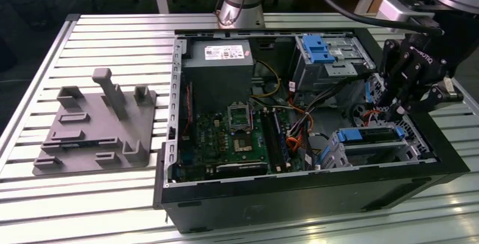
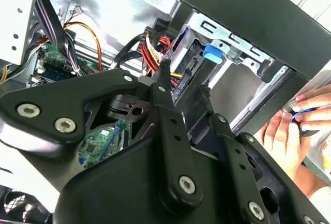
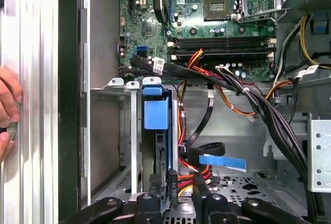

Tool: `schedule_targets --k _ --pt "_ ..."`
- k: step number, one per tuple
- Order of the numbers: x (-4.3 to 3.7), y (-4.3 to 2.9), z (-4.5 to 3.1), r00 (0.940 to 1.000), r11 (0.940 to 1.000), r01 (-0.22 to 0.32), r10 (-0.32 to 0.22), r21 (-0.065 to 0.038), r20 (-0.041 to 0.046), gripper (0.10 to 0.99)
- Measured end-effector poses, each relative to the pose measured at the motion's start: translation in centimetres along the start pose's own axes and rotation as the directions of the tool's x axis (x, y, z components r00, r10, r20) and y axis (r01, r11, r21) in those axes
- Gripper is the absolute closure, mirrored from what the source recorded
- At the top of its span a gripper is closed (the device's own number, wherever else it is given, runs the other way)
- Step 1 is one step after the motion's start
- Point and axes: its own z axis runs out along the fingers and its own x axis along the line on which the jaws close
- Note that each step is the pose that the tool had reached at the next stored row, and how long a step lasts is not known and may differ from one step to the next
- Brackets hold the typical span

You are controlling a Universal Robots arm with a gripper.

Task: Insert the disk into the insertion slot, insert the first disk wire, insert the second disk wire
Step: 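Insert the first disk wire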

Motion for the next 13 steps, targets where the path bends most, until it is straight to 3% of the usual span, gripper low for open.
schedule_targets --k 13 --pt "0.21 -0.1 0.33 1.0 1.0 0.0 0.0 0.0 0.0011 0.725"
